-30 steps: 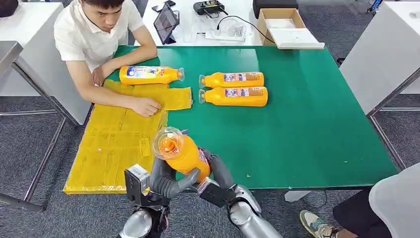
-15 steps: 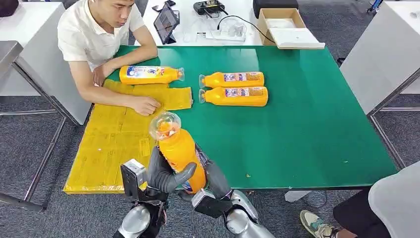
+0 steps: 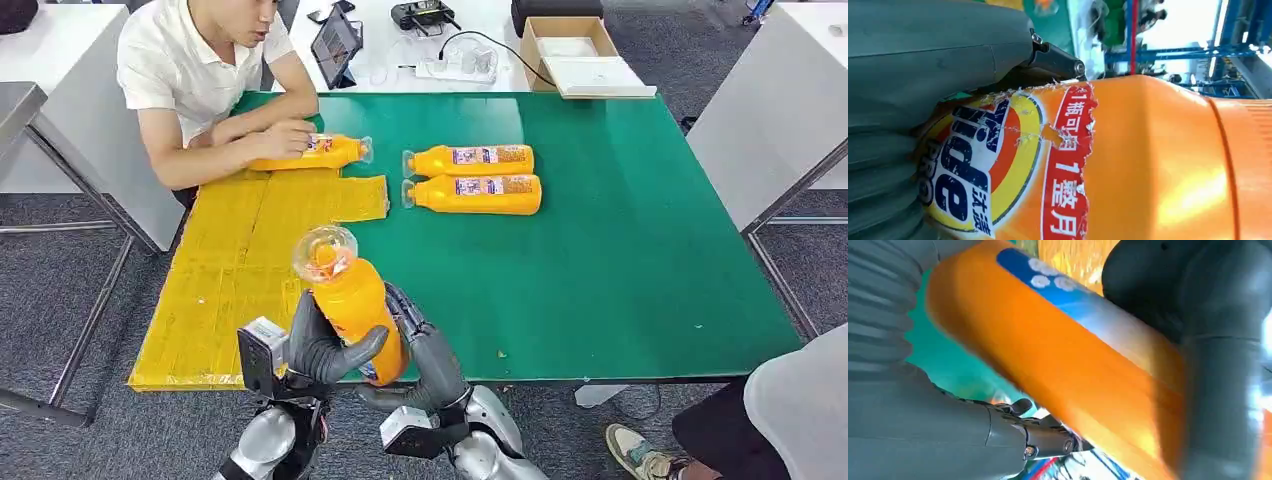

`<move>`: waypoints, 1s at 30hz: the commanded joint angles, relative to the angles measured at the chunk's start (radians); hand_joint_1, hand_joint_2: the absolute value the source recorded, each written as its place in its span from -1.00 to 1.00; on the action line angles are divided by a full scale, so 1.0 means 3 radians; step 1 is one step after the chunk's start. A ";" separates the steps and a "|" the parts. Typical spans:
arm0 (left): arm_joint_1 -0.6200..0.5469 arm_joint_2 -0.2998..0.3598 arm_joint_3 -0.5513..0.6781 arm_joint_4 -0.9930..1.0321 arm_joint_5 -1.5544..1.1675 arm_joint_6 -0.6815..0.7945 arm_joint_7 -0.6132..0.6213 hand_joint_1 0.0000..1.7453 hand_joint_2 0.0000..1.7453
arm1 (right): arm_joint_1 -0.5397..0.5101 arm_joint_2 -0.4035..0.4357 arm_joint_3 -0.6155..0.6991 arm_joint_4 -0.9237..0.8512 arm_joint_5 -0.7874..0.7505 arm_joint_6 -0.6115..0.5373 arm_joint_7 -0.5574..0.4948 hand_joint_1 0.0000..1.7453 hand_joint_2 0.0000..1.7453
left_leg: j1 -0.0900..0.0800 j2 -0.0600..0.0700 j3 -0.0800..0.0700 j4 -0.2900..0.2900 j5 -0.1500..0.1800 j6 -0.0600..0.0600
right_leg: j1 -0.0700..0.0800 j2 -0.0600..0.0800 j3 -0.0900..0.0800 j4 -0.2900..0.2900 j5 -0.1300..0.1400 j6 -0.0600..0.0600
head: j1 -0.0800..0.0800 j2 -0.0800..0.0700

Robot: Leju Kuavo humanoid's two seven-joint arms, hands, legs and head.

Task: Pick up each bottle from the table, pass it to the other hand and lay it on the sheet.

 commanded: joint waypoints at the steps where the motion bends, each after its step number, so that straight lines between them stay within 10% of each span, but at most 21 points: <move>1: -0.0277 0.0332 0.0628 0.0332 -0.0917 0.0092 0.0174 1.00 1.00 | 0.0210 -0.0238 0.0206 -0.0608 0.0481 -0.0491 -0.0111 -1.00 1.00 | 0.0003 0.0006 0.0005 -0.0003 0.0002 -0.0007 | 0.0004 0.0001 0.0004 -0.0002 0.0002 -0.0008 | 0.0000 0.0000; 17: -0.0490 0.0521 0.0713 0.0427 -0.2370 0.0168 0.0440 1.00 1.00 | 0.0362 -0.0194 -0.0286 -0.0655 0.0508 -0.0702 -0.0203 -1.00 1.00 | 0.0003 -0.0003 0.0000 -0.0001 0.0003 -0.0006 | 0.0003 -0.0008 0.0002 -0.0001 0.0001 -0.0007 | -0.0001 0.0001; 30: -0.1768 0.0175 0.0319 0.3171 -0.3570 -0.0043 0.1105 1.00 1.00 | 0.0157 -0.0011 -0.0216 -0.0035 0.0360 -0.0508 -0.0352 -1.00 1.00 | 0.0005 -0.0003 0.0007 -0.0004 0.0012 -0.0011 | 0.0006 -0.0010 0.0009 -0.0006 0.0011 -0.0016 | -0.0001 0.0000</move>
